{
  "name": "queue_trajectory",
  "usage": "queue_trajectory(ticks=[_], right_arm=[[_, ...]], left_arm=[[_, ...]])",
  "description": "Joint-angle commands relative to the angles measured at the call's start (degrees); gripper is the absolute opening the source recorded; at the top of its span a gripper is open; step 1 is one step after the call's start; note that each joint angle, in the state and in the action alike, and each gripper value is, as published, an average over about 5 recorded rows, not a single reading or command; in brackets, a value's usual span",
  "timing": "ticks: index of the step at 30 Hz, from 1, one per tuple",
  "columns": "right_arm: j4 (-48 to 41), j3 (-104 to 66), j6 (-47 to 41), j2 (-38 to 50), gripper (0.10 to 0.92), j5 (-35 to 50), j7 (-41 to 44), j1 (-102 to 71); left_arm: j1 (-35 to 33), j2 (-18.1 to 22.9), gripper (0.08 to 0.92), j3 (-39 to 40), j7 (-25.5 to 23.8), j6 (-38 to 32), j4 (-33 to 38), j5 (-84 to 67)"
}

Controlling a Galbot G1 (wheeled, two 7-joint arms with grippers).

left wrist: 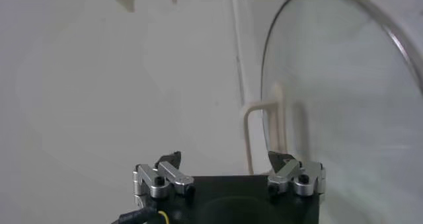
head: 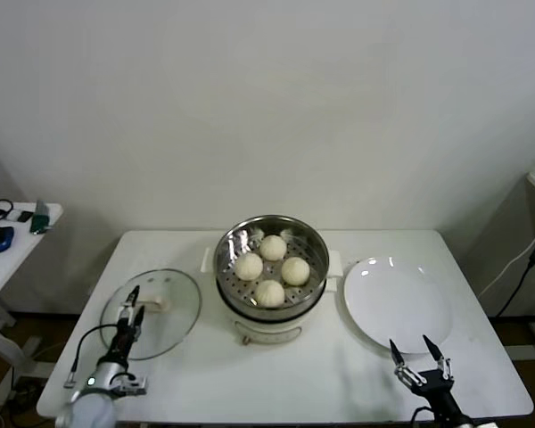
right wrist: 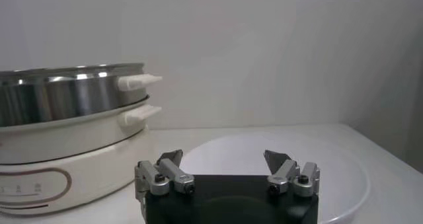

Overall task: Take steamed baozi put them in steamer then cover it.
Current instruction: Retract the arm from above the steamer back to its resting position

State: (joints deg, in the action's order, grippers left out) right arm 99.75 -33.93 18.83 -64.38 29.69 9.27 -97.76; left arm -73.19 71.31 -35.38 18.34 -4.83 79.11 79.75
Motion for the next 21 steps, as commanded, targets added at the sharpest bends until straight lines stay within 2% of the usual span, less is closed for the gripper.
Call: queue_trajectory(ticks=[1, 4, 7, 21], right_arm=[[-0.1, -0.2, 0.9, -1.5, 0.823, -0.7, -0.2, -1.1], [-0.2, -0.1, 1.1, -1.7, 0.823, -0.9, -0.3, -1.1], [-0.4, 0.0, 1.2, -1.9, 0.823, -1.2, -0.3, -1.1], [-0.9, 0.1, 1.3, -2.6, 0.823, -2.0, -0.5, -0.4]], left_arm=[[5.9, 0.0, 0.823, 0.4, 1.2, 0.4, -6.3, 4.3], [6.4, 0.0, 0.819, 0.4, 1.2, 0.7, -6.6, 4.9], [6.4, 0.1, 0.778, 0.4, 1.1, 0.9, -6.7, 5.4], [5.6, 2.0, 0.378, 0.5, 0.1, 1.7, -6.0, 5.5]])
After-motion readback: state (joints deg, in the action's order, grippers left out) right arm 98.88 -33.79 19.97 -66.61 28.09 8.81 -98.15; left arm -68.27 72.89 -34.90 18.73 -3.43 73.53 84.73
